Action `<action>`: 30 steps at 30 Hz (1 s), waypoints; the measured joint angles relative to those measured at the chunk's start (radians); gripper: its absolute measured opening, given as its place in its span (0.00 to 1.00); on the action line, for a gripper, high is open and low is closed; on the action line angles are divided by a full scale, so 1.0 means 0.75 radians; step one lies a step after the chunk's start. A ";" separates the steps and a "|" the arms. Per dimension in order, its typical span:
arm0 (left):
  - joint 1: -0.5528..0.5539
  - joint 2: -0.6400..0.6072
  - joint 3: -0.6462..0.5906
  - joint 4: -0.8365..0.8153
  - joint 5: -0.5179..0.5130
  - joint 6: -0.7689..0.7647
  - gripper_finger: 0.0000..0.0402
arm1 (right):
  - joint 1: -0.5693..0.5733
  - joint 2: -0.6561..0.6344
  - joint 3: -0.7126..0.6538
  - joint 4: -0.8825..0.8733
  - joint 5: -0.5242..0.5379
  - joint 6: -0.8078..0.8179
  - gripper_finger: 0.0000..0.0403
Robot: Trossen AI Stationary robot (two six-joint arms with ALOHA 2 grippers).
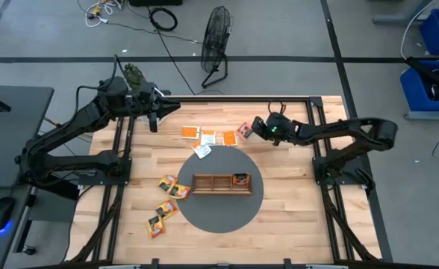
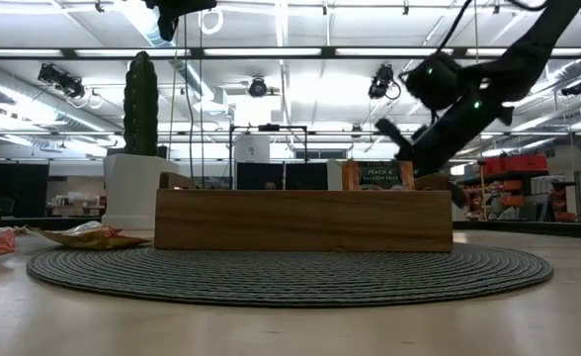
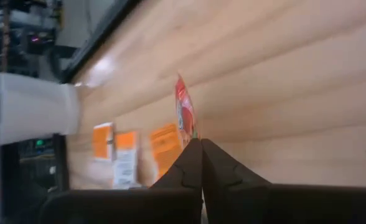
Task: Pick & Place Tea
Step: Put the red tea bag into the right section of the wooden organizer
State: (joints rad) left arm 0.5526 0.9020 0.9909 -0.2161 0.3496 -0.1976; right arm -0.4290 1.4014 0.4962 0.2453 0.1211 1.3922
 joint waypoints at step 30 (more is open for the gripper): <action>0.000 0.003 0.000 0.000 -0.013 -0.001 0.14 | 0.248 -0.594 0.487 -0.989 -0.083 -0.779 0.00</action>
State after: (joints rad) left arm 0.5526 0.9039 0.9909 -0.2163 0.3397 -0.1986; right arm -0.2429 0.9562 0.8617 -0.4965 0.0587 0.8081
